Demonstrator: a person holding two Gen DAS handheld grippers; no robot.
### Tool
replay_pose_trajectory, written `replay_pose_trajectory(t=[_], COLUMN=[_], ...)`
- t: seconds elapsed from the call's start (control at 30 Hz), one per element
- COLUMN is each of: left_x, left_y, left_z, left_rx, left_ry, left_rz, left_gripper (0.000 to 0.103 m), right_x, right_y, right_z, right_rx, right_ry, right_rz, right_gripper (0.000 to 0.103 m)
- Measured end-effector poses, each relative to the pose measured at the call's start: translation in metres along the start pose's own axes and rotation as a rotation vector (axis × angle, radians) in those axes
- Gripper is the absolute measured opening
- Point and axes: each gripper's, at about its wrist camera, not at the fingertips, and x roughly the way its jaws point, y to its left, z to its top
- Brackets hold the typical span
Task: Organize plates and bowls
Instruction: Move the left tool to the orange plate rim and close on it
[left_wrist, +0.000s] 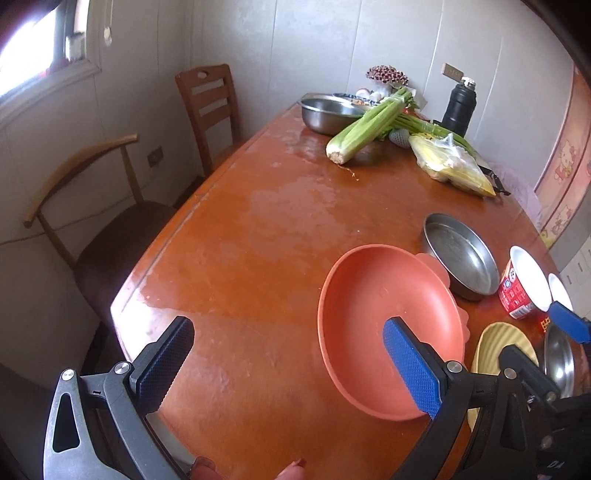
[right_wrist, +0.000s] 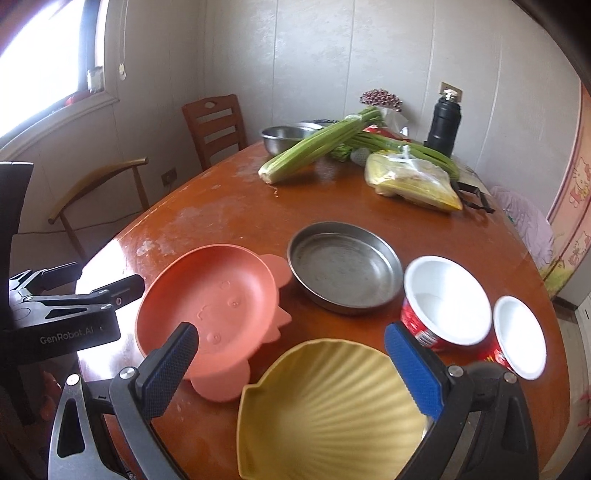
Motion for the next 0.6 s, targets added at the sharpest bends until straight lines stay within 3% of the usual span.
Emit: replay_pose_trajectory(t=[0.33, 0.6], left_x=[0.042, 0.057], left_y=[0.0, -0.011], left_z=[0.012, 0.014], left_rx=[0.02, 0.057], left_ry=[0.115, 0.142], left_rz=[-0.027, -0.013], left_gripper=[0.102, 0.1], right_x=[0.049, 0.076], right_y=[0.01, 0.018], right_z=[0.005, 0.008], right_rx=[-0.033, -0.09], right_ry=[0.148, 0.219], right_rz=[0.031, 0.026], right_gripper=[0.097, 0.073])
